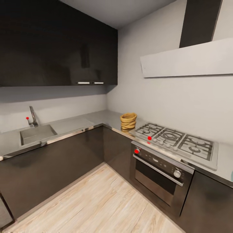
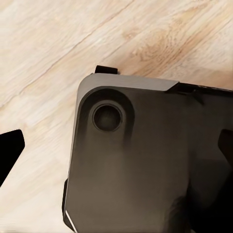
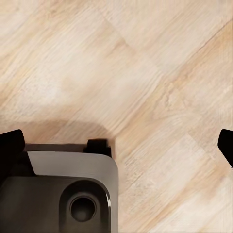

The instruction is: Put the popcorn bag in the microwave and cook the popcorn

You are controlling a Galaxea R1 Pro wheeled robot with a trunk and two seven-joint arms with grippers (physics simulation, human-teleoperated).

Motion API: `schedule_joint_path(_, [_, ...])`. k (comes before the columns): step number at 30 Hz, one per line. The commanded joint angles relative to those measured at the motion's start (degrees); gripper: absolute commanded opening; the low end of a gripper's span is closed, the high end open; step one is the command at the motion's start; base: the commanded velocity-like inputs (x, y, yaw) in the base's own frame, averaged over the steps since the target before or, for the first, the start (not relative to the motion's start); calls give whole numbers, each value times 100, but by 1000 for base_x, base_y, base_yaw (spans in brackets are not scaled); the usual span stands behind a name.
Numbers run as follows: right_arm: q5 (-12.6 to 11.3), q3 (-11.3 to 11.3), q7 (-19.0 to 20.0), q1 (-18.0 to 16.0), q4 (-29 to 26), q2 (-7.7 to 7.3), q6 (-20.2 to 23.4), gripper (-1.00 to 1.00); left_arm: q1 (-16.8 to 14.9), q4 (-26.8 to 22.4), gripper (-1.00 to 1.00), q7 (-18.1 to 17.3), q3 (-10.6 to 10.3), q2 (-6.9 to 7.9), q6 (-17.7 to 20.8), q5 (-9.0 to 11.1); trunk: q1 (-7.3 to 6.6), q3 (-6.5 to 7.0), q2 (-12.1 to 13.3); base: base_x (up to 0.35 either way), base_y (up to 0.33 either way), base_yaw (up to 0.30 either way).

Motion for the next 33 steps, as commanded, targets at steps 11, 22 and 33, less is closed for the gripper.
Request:
schedule_joint_path(11, [35,-46,11,-7,19,-5,-33,100,-1,-2,100,-1,11,-18,-11,37,0,38,-4,0,0,260])
schedule_joint_path(22, [35,-50,11,-9,19,-5,-33,100,-1,-2,100,-1,11,-19,-11,37,0,83,-4,0,0,261])
schedule_joint_path(33, [35,-45,19,-9,19,-7,48,100,-1,7,100,-10,9,-19,-11,37,0,94,-4,83,0,66])
